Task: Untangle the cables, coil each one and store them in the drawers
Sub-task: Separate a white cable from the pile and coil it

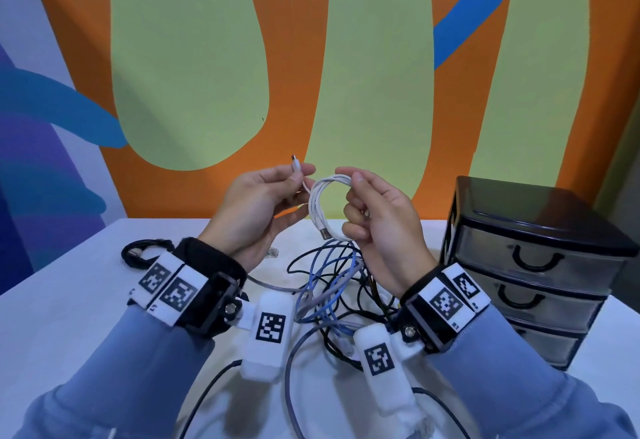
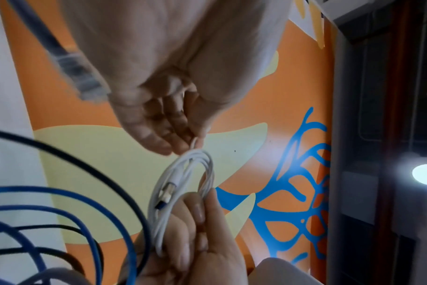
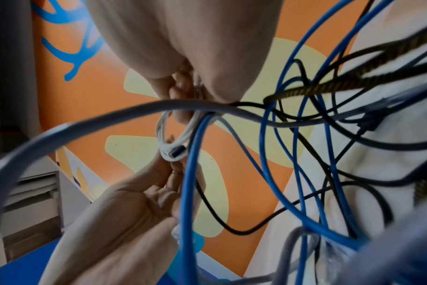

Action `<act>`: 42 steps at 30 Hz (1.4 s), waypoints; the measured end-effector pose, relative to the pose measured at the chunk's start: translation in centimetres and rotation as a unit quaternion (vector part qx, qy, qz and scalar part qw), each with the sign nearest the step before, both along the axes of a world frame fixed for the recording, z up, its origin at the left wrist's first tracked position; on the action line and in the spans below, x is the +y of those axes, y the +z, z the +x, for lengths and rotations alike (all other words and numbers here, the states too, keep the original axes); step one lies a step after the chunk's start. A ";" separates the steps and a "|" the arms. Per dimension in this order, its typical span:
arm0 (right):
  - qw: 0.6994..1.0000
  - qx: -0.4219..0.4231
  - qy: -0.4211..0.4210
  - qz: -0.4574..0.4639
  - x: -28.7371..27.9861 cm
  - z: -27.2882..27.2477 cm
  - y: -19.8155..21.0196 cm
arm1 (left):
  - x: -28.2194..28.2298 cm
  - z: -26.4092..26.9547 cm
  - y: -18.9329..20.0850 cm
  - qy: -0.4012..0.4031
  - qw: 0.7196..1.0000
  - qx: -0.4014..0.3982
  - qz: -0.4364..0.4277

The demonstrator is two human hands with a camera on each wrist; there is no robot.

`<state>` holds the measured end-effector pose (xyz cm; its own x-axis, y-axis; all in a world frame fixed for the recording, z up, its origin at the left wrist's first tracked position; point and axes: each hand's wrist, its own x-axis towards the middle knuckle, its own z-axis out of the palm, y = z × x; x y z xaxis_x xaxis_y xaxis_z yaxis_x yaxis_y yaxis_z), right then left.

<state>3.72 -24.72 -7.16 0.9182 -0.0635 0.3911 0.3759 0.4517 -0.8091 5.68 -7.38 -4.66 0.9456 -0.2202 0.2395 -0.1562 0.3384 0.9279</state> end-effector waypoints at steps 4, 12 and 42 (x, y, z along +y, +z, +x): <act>1.000 -0.005 -0.019 0.010 0.1 0.0 0.4 | -0.6 0.2 -0.2 0.033 0.997 0.015 -0.070; 0.996 -0.009 -0.077 0.050 -1.0 0.3 0.8 | -1.3 0.0 -0.4 0.041 0.994 -0.008 -0.101; 0.993 -0.043 -0.067 -0.089 0.4 -0.3 -0.4 | -0.8 -0.7 -0.9 0.177 0.898 -0.241 0.322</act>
